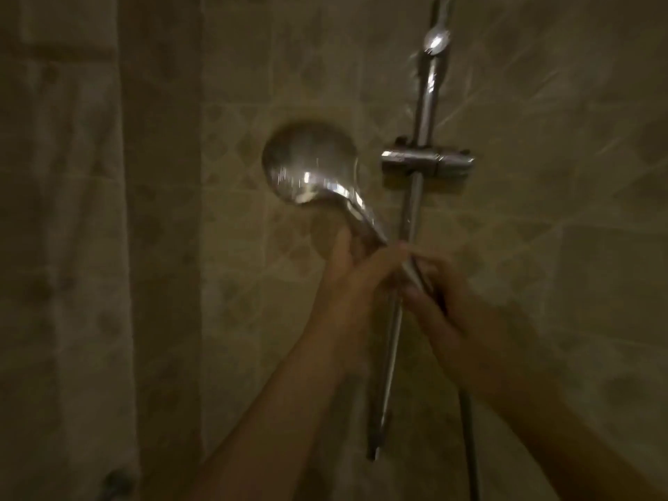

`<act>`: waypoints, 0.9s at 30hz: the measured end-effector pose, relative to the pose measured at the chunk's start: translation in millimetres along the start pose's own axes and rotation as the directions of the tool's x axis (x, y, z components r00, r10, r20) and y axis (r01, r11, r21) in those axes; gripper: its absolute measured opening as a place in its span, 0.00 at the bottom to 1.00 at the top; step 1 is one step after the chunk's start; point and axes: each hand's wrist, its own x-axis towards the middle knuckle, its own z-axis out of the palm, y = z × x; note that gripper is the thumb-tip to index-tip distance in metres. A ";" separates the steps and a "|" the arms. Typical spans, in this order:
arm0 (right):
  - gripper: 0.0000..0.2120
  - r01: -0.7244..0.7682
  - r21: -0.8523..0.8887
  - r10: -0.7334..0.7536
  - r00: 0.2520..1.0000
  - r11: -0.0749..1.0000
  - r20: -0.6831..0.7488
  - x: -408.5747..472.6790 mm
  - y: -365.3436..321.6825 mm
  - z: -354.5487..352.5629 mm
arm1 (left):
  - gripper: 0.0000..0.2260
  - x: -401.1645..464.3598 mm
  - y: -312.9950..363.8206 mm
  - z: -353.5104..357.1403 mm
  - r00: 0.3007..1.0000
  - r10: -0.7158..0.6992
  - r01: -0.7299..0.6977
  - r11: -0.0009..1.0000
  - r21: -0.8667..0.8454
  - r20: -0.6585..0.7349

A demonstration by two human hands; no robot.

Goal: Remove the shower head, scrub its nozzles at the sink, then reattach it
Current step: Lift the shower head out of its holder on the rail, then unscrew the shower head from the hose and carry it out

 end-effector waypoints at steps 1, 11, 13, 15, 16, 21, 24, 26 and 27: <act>0.16 -0.081 0.070 0.079 0.997 0.994 0.026 -30.8 5.6 20.1 | 0.17 -23.2 -12.9 -13.3 0.996 -0.057 0.056 0.998 -0.016 -0.076; 0.14 -0.751 0.337 0.368 0.598 0.568 0.712 -335.7 1.6 179.9 | 0.15 -332.1 -92.1 -121.3 0.509 -0.463 0.584 0.805 -0.104 -0.726; 0.18 -0.803 0.341 0.316 0.527 0.488 0.789 -376.7 -19.1 191.3 | 0.17 -378.3 -87.0 -121.9 0.432 -0.471 0.618 0.776 -0.128 -0.769; 0.22 -0.818 0.350 0.273 0.503 0.456 0.820 -402.0 -37.4 197.4 | 0.21 -409.2 -77.7 -117.7 0.378 -0.473 0.613 0.772 -0.168 -0.796; 0.21 -0.835 0.334 0.274 0.477 0.437 0.835 -406.0 -44.4 199.6 | 0.22 -417.1 -72.8 -116.9 0.366 -0.463 0.613 0.773 -0.166 -0.807; 0.10 -0.856 0.132 0.227 0.276 0.500 0.934 -395.1 -56.5 208.3 | 0.19 -425.7 -52.4 -131.9 0.353 -0.381 0.468 0.863 -0.191 -0.855; 0.08 -0.877 0.044 0.254 0.185 0.478 0.949 -393.9 -66.4 211.4 | 0.14 -431.7 -43.3 -139.4 0.370 -0.422 0.412 0.873 -0.260 -0.828; 0.05 -0.903 -0.003 0.270 0.125 0.431 0.955 -392.6 -79.1 213.1 | 0.07 -436.1 -36.2 -142.3 0.440 -0.433 0.391 0.881 -0.267 -0.787; 0.06 -0.921 -0.006 0.249 0.099 0.389 0.963 -391.1 -84.4 215.0 | 0.03 -436.0 -31.6 -143.5 0.484 -0.433 0.367 0.889 -0.273 -0.761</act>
